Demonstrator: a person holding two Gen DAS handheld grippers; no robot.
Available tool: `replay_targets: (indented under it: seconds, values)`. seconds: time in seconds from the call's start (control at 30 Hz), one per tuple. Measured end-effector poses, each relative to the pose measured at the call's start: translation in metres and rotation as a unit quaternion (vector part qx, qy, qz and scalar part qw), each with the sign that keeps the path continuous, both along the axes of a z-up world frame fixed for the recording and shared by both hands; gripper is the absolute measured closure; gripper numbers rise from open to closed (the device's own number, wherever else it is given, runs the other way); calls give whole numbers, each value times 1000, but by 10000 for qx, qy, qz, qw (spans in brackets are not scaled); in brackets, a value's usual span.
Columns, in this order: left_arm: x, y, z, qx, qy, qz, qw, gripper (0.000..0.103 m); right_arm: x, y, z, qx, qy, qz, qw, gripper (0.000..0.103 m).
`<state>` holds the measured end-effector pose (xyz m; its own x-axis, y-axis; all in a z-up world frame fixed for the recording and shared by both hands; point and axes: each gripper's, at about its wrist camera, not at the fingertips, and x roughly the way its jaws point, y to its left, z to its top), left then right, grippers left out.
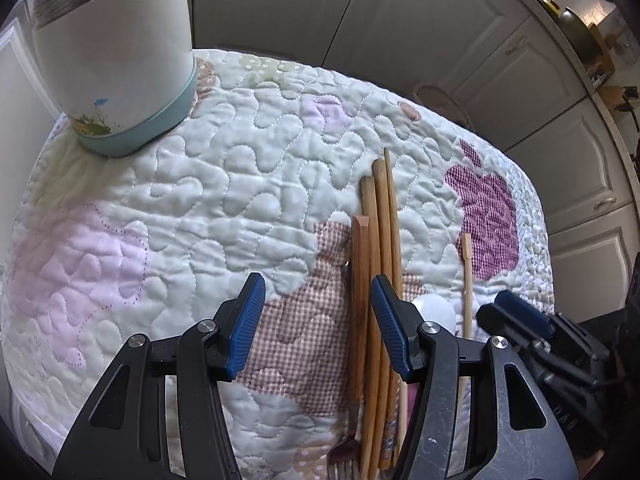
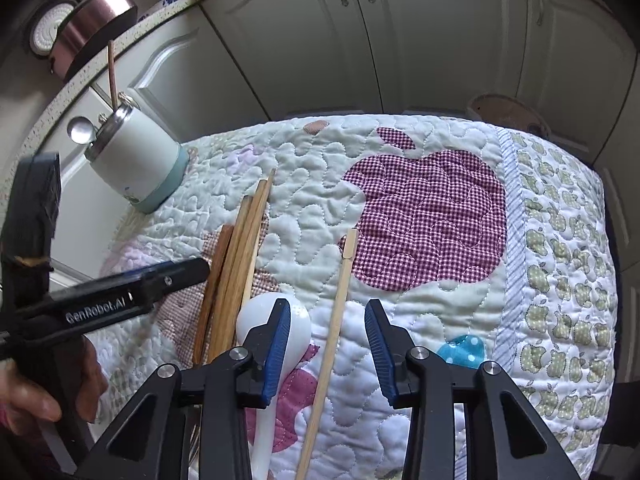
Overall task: Organize utensils
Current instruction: 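Reach the left gripper toward the metal fork while the right gripper grasps a wooden chopstick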
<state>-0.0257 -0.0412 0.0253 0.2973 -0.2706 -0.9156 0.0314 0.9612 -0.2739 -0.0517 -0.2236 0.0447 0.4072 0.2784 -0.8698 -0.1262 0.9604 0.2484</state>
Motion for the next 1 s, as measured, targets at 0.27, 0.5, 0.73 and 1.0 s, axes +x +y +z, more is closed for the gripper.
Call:
replay_targets:
  seconds: [0.27,0.5,0.73,1.0]
  values:
    - [-9,-22,-2,897,-340,-358,9947,50,0,-5,-6,221,181,-134,9995,65]
    - [-18,7,-3,1455,-320,-252,9885,76,-5,2,-1,231,151,-7,9996,65]
    - [-28,28,-2,834,-216,-434,9953,75,-5,13,-1,370,185,120,9991,65]
    - [-23,54,18,549,-201,80,9983,72,-10,74,9,357,58,1121,9930,72]
